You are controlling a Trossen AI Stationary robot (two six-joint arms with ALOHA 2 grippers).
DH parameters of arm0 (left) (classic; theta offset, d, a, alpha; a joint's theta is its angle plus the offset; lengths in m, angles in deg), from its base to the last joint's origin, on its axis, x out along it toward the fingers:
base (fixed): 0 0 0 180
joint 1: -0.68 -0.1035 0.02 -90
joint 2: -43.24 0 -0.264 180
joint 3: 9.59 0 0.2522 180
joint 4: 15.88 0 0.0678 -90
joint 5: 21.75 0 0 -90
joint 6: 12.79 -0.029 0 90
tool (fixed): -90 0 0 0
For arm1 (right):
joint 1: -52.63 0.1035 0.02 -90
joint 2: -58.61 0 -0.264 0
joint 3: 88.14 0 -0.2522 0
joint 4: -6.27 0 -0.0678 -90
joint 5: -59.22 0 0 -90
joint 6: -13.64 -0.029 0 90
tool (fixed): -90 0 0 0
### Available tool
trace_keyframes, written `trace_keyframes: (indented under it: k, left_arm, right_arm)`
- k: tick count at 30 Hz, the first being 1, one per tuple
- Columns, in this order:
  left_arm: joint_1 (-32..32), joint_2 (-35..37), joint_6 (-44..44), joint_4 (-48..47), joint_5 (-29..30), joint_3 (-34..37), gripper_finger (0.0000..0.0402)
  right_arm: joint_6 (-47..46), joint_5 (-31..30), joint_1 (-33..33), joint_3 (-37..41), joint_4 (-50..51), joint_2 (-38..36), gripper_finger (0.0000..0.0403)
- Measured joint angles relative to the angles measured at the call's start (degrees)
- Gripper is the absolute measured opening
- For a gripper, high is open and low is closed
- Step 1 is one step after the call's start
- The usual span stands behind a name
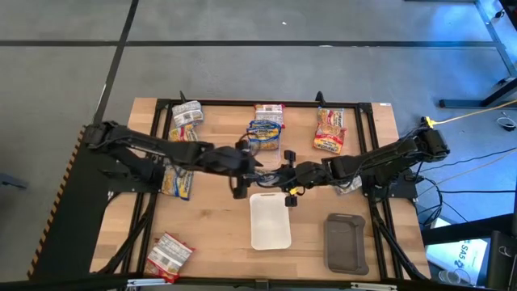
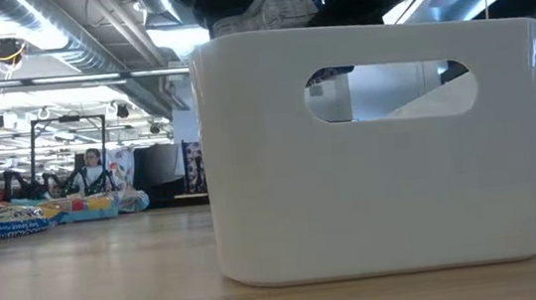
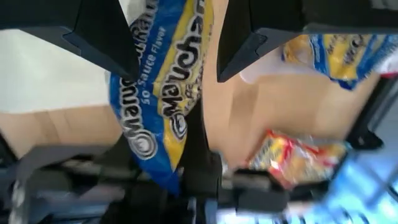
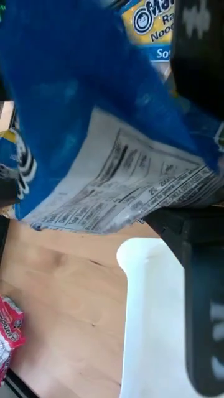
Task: Sort Maruchan noodles
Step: Put the blue noodle pack into the transparent bin
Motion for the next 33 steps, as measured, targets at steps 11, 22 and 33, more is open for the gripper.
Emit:
trace_keyframes:
  k: [11, 22, 33]
  left_arm:
    - [-1.86, -5.37, 3.18, -16.99, -9.14, -10.94, 0.021]
    - [-1.75, -4.93, 3.34, -23.72, -10.53, -12.91, 0.021]
    - [-1.53, -6.36, 3.09, -22.96, -11.08, -12.86, 0.021]
  right_arm:
    - [0.72, -0.05, 0.07, 0.0, 0.64, 0.09, 0.0104]
    - [2.0, -0.2, 0.0, -0.06, -1.85, 0.02, 0.0104]
    - [1.99, 0.96, 0.04, 0.04, -5.02, 0.03, 0.0104]
